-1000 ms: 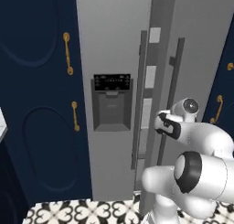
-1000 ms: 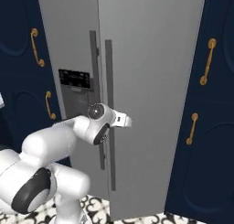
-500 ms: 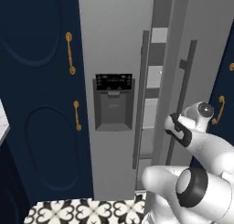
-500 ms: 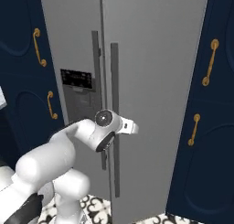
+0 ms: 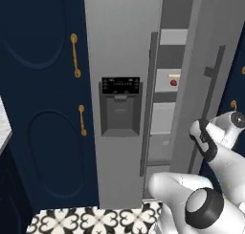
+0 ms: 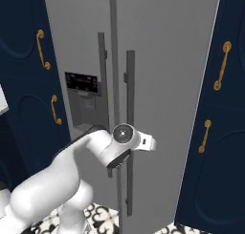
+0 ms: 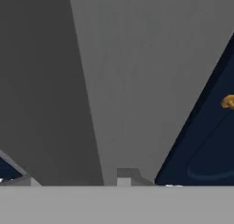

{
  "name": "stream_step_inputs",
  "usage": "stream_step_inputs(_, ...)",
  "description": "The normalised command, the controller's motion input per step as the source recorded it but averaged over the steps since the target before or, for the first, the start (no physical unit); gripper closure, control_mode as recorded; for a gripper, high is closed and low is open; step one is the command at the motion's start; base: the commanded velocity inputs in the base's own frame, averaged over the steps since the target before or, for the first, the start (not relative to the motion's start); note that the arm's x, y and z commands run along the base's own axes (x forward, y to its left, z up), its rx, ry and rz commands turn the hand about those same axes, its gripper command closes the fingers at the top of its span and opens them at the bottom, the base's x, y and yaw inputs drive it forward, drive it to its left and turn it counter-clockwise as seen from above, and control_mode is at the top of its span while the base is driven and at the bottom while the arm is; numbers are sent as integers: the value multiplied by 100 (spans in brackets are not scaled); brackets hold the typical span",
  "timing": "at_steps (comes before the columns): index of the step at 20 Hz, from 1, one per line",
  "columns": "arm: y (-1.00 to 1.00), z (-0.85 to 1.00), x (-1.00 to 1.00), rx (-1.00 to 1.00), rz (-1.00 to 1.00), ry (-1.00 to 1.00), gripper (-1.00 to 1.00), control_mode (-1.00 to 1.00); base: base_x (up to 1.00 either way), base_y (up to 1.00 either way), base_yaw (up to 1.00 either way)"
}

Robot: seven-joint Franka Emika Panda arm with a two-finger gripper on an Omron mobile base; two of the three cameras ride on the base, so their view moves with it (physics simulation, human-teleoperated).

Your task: Take the strawberry from the fridge and place it on top of the pancake, located on the dining counter.

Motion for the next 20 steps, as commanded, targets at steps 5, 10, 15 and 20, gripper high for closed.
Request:
stream_step_inputs(5,-100,0,-32,0,0,-1,100,-100,0,0,0)
stream_step_inputs(10,-100,0,-23,0,0,-5,100,-100,0,0,0)
stream_step_inputs(15,-100,0,-3,9,0,-31,100,-100,0,0,0)
stream_step_inputs(20,-100,0,-30,14,0,-55,100,-100,0,0,0)
